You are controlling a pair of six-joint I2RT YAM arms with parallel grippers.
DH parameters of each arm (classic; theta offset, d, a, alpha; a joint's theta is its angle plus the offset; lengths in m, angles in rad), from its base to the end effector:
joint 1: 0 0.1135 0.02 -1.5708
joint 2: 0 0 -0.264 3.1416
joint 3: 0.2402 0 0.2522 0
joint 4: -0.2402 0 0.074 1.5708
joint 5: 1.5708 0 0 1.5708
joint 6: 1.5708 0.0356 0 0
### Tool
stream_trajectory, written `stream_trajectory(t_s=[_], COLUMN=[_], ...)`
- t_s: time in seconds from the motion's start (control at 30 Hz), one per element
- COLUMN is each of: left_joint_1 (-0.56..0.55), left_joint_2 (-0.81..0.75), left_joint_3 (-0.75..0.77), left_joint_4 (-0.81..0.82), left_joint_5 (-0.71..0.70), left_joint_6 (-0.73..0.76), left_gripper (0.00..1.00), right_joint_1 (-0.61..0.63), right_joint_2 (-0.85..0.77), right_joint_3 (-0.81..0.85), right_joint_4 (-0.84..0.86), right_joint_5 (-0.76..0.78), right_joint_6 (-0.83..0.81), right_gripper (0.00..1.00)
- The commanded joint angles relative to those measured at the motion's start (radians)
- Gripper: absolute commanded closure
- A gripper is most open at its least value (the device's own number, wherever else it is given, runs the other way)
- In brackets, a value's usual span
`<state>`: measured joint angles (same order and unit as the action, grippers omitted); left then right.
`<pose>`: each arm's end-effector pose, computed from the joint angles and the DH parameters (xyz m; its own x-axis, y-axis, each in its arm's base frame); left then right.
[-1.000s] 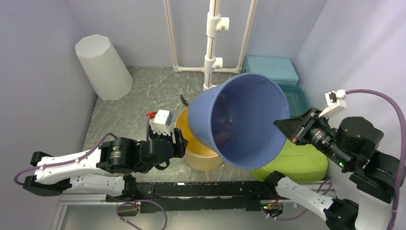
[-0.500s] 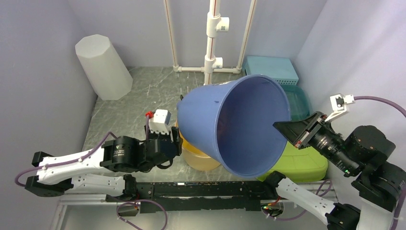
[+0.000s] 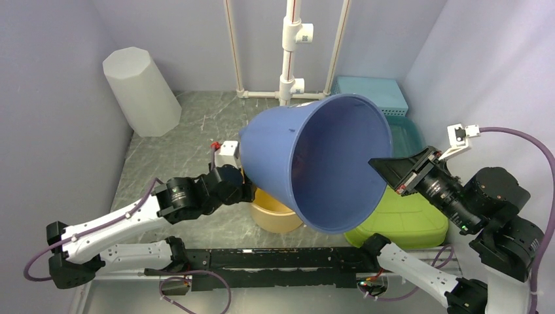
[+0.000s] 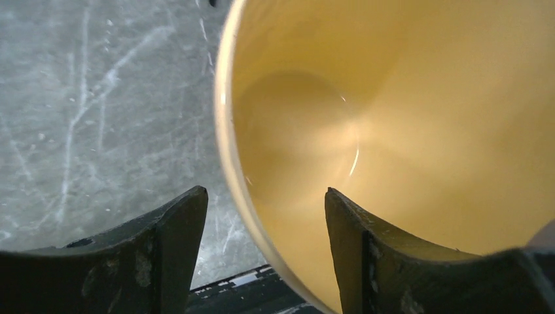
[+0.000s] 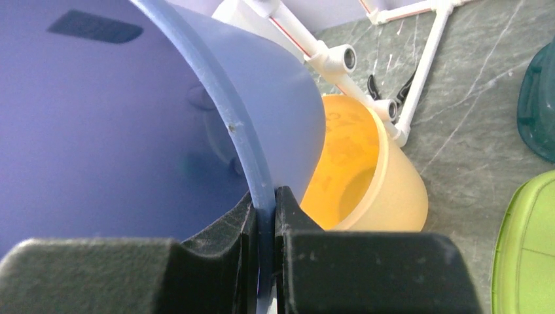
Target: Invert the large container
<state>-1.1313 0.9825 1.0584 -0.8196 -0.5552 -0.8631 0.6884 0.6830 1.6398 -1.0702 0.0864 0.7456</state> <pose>0.0978 -0.1639 0.3409 -0.6462 -0.1432 -0.7496 0.1738 0.9288 -0.3272 0.0144 0.0078 0.5025 -0.4487 0.5061 -0.7366 -0.3571 0.6540 0.6669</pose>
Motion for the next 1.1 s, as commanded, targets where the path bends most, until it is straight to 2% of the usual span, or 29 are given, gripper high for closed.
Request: stream_trajectory(t_s=[0.0, 0.27, 0.4, 0.53, 0.7, 0.8, 0.93, 1.07], left_joint_1=[0.0, 0.002, 0.002, 0.002, 0.002, 0.002, 0.001, 0.001], left_joint_2=[0.031, 0.111, 0.142, 0.093, -0.06, -0.12, -0.106, -0.096], left_joint_3=[-0.022, -0.063, -0.042, -0.024, 0.003, 0.015, 0.103, 0.178], left_joint_4=[0.263, 0.508, 0.519, 0.409, 0.209, 0.169, 0.078, -0.088], left_joint_5=[0.231, 0.459, 0.501, 0.418, 0.279, 0.266, 0.269, 0.135], left_joint_6=[0.09, 0.109, 0.098, 0.088, 0.087, 0.107, 0.136, 0.09], left_gripper=[0.3, 0.34, 0.32, 0.3, 0.27, 0.25, 0.29, 0.34], right_joint_1=[0.005, 0.004, 0.005, 0.005, 0.005, 0.004, 0.004, 0.005], right_joint_2=[-0.005, 0.002, 0.011, 0.027, 0.047, 0.061, 0.084, 0.115], right_joint_3=[-0.006, -0.009, -0.005, 0.003, 0.013, 0.007, -0.005, -0.015], right_joint_4=[0.207, 0.201, 0.205, 0.211, 0.23, 0.253, 0.277, 0.299], right_joint_5=[-0.026, -0.005, -0.008, -0.015, -0.026, -0.034, -0.045, -0.057], right_joint_6=[0.059, 0.049, 0.045, 0.036, 0.026, 0.025, 0.029, 0.033], right_gripper=[1.0, 1.0, 1.0, 1.0, 1.0, 1.0, 1.0, 1.0])
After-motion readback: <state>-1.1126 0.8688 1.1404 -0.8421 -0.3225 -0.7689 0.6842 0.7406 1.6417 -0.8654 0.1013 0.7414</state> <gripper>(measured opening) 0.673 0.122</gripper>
